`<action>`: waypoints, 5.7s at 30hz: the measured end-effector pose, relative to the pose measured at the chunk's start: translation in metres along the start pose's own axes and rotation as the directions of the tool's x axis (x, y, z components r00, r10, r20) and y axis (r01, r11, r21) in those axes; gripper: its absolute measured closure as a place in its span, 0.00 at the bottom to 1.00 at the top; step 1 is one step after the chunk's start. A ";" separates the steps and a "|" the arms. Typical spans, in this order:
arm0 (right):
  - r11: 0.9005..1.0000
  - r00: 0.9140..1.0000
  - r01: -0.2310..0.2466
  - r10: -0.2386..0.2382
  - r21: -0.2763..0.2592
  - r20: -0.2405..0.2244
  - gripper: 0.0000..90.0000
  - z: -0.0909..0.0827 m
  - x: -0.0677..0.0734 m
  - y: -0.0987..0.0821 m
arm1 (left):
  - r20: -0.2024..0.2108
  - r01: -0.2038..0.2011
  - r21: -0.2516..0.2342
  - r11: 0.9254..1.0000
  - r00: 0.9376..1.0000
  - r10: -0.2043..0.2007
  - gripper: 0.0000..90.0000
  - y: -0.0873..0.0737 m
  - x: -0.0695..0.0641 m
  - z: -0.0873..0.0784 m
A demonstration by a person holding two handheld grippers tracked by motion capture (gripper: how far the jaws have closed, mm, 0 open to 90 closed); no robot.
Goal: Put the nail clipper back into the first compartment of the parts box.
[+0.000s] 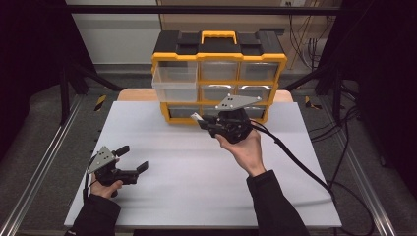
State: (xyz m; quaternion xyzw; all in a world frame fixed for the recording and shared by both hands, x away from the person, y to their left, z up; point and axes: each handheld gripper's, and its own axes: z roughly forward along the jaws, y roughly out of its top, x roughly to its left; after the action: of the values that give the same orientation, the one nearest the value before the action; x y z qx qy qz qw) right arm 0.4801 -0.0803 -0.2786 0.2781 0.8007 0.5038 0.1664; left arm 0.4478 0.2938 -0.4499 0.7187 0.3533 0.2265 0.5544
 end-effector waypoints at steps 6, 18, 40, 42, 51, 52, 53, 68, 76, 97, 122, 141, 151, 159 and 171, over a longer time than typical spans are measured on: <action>1.000 1.000 0.005 -0.005 -0.012 0.006 0.86 -0.004 -0.002 0.011 | 0.001 -0.001 0.000 1.000 1.000 0.001 0.02 0.000 0.000 0.000; 0.999 1.000 0.003 -0.002 -0.042 0.024 0.86 -0.010 -0.009 0.031 | 0.001 -0.001 0.000 1.000 1.000 0.001 0.02 0.000 0.000 0.000; 0.998 0.998 0.015 -0.011 -0.064 0.055 0.86 -0.008 -0.017 0.067 | 0.001 -0.004 0.000 1.000 1.000 0.004 0.02 0.000 0.000 0.000; 0.998 0.998 0.013 -0.009 -0.069 0.057 0.86 -0.007 -0.018 0.069 | 0.001 -0.004 0.000 1.000 1.000 0.004 0.02 0.000 0.000 0.000; 0.997 0.998 0.000 0.006 -0.079 0.066 0.86 0.000 -0.025 0.080 | 0.001 -0.004 0.001 1.000 1.000 0.004 0.02 0.000 0.000 0.000; 0.997 0.998 0.000 0.006 -0.080 0.067 0.86 0.002 -0.025 0.081 | 0.002 -0.002 0.000 1.000 1.000 0.002 0.02 0.000 0.000 0.000; 0.997 0.998 -0.003 0.009 -0.082 0.067 0.86 0.003 -0.025 0.082 | 0.001 -0.002 0.000 1.000 1.000 0.002 0.02 0.000 0.000 0.000; 0.998 0.996 -0.002 0.008 -0.065 0.090 0.86 0.027 -0.035 0.097 | 0.003 0.005 -0.005 1.000 1.000 -0.005 0.02 0.000 0.000 -0.001; 0.998 0.995 -0.003 0.009 -0.067 0.095 0.86 0.034 -0.037 0.106 | 0.004 0.008 -0.007 1.000 1.000 -0.008 0.02 0.000 0.001 -0.001; 0.998 0.994 -0.011 0.018 -0.062 0.106 0.86 0.060 -0.044 0.115 | 0.005 0.006 -0.002 1.000 1.000 -0.006 0.02 0.000 0.001 0.000; 1.000 0.992 -0.019 0.019 -0.007 0.121 0.86 0.085 -0.052 0.107 | 0.004 0.010 -0.007 1.000 1.000 -0.010 0.02 0.000 0.001 -0.001; 0.998 0.992 -0.023 0.016 0.054 0.123 0.86 0.096 -0.052 0.095 | 0.004 0.005 -0.003 1.000 1.000 -0.005 0.02 0.000 0.001 0.000; 0.998 0.992 -0.024 0.016 0.064 0.123 0.85 0.095 -0.052 0.095 | 0.005 0.003 -0.003 1.000 1.000 -0.003 0.02 0.000 0.001 0.000; 0.998 0.990 -0.026 0.018 0.056 0.137 0.86 0.094 -0.051 0.094 | 0.004 0.002 0.000 1.000 1.000 -0.002 0.02 0.000 0.001 0.000; 1.000 0.988 -0.007 0.011 -0.029 0.152 0.63 0.080 -0.045 0.096 | 0.003 0.006 -0.003 1.000 1.000 -0.006 0.02 0.000 0.001 0.000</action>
State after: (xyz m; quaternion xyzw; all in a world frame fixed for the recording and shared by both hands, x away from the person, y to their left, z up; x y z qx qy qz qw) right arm 0.5862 -0.0178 -0.2278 0.3168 0.7773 0.4932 0.2286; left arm 0.4480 0.2946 -0.4499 0.7172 0.3540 0.2243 0.5567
